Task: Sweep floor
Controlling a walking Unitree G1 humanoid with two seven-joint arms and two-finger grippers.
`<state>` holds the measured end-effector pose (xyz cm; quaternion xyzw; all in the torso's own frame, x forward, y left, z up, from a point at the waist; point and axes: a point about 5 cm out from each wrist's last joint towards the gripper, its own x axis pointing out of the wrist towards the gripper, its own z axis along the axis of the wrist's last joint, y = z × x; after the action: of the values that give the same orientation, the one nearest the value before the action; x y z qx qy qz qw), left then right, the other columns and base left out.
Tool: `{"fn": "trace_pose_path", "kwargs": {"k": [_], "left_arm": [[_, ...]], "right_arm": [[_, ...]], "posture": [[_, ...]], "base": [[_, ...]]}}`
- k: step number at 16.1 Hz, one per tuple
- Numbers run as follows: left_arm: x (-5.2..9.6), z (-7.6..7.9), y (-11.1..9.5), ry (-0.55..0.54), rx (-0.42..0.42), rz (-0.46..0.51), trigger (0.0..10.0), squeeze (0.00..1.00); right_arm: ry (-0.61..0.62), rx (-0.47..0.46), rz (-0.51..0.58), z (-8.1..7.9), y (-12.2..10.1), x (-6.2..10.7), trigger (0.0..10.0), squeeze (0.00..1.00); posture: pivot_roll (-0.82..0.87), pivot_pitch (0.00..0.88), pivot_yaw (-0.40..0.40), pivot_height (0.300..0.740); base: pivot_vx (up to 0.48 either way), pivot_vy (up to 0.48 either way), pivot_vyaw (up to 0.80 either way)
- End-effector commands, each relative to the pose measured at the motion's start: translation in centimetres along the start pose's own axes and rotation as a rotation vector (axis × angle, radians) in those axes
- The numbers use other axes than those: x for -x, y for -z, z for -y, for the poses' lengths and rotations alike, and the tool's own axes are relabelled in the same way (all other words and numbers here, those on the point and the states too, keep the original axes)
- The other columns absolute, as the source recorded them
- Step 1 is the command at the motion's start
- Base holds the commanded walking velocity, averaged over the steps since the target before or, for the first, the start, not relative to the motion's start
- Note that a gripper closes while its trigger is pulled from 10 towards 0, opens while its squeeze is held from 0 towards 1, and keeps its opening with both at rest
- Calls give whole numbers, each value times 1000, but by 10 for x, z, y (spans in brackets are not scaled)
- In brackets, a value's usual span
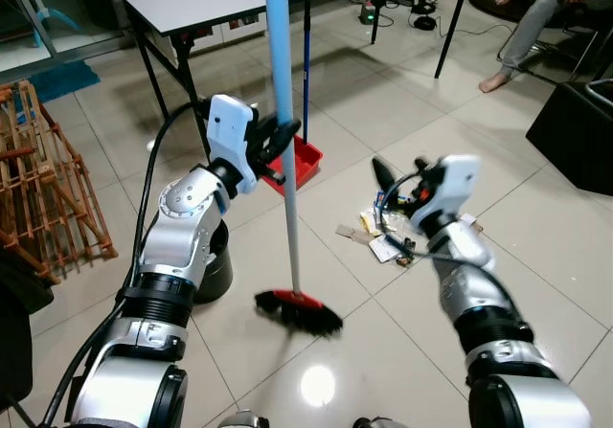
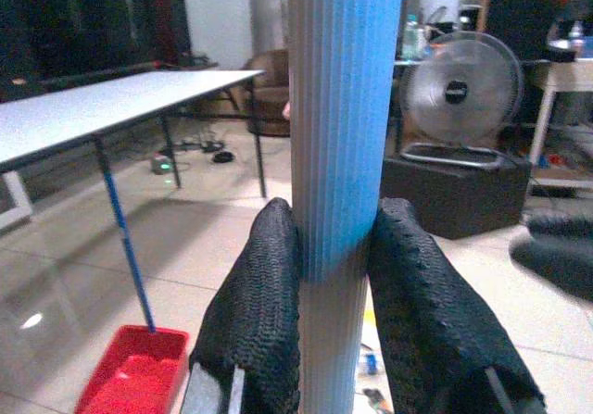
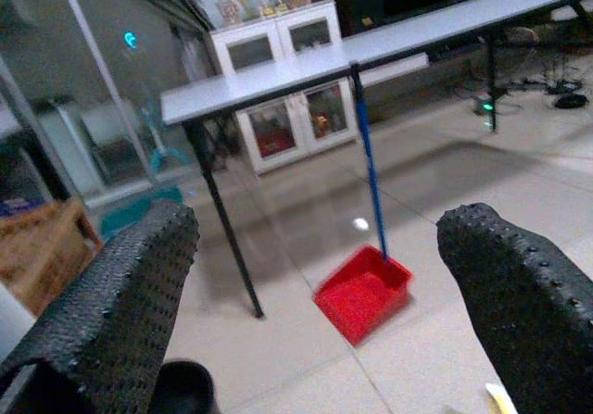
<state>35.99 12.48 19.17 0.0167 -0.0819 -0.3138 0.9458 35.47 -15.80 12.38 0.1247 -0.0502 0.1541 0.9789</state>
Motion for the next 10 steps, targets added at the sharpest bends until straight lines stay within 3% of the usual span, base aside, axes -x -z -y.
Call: {"fn": "trace_pose_path", "kwargs": {"k": [1, 6, 10], "left_arm": [[-3, 0, -10, 45, -5, 28, 10000, 0], [3, -4, -17, 171, 22, 31, 10000, 0], [9, -10, -36, 272, 63, 78, 10000, 0]], "right_arm": [[-68, 10, 27, -4, -12, -4, 10000, 0], [-328, 11, 28, -21, -28, 2, 10000, 0], [-513, 37, -19, -26, -36, 13, 10000, 0]], "posture": [[-45, 5, 51, 740], [-47, 0, 54, 740], [-43, 0, 58, 740]], "base": [[0, 0, 0], [0, 0, 0], [0, 0, 0]]}}
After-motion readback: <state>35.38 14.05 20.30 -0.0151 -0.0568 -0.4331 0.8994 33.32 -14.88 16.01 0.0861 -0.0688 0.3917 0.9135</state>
